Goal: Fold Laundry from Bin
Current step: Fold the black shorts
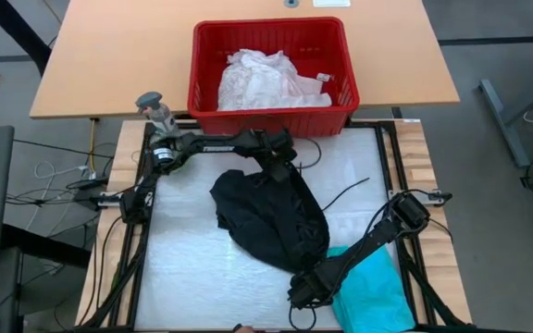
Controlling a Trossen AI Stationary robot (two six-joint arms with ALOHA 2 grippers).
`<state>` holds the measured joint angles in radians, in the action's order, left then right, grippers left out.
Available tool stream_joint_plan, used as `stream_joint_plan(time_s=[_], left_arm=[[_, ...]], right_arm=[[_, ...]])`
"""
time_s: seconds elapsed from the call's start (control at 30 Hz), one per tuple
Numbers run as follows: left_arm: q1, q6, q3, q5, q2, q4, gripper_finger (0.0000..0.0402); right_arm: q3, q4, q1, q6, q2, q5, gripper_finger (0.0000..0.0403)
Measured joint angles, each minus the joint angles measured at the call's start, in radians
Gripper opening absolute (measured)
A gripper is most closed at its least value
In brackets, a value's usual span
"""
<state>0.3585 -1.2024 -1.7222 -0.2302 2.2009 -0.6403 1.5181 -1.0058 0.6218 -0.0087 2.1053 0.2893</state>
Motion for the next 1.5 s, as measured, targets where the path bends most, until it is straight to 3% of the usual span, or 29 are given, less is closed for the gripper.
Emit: stream_joint_plan(time_s=[0.17,0.37,0.43,0.6,0.97,1.1,1.23,1.5], left_arm=[[-0.013,0.009,-0.002,0.138,-0.008,-0.006,0.0158],[-0.005,0.024,-0.002,0.211,-0.011,-0.106,0.0033],[-0.002,0.049,-0.002,0.226,-0.012,-0.14,0.0012],[0.002,0.103,0.0,0.277,-0.099,-0.191,0.0003],[0.032,0.224,0.0,0.291,-0.474,-0.428,0.0],[0.058,0.247,0.0,0.331,-0.571,-0.491,0.0],[0.075,0.246,0.0,0.445,-0.658,-0.536,0.0],[0.082,0.248,0.0,0.604,-0.826,-0.504,0.0]], right_arm=[[0.0,-0.003,0.004,0.0,0.0,-0.002,0.0034],[0.0,-0.003,0.004,0.0,0.0,-0.001,0.0035],[0.0,-0.007,-0.001,0.0,0.0,-0.001,0.0035],[0.003,-0.04,-0.017,0.06,0.001,0.003,0.0033],[0.029,-0.125,-0.147,0.462,-0.047,0.003,0.0031],[0.029,-0.093,-0.214,0.543,-0.151,-0.004,0.003],[0.029,-0.082,-0.294,0.619,-0.304,-0.005,0.0026],[0.029,-0.081,-0.477,0.67,-0.54,-0.003,0.0025]])
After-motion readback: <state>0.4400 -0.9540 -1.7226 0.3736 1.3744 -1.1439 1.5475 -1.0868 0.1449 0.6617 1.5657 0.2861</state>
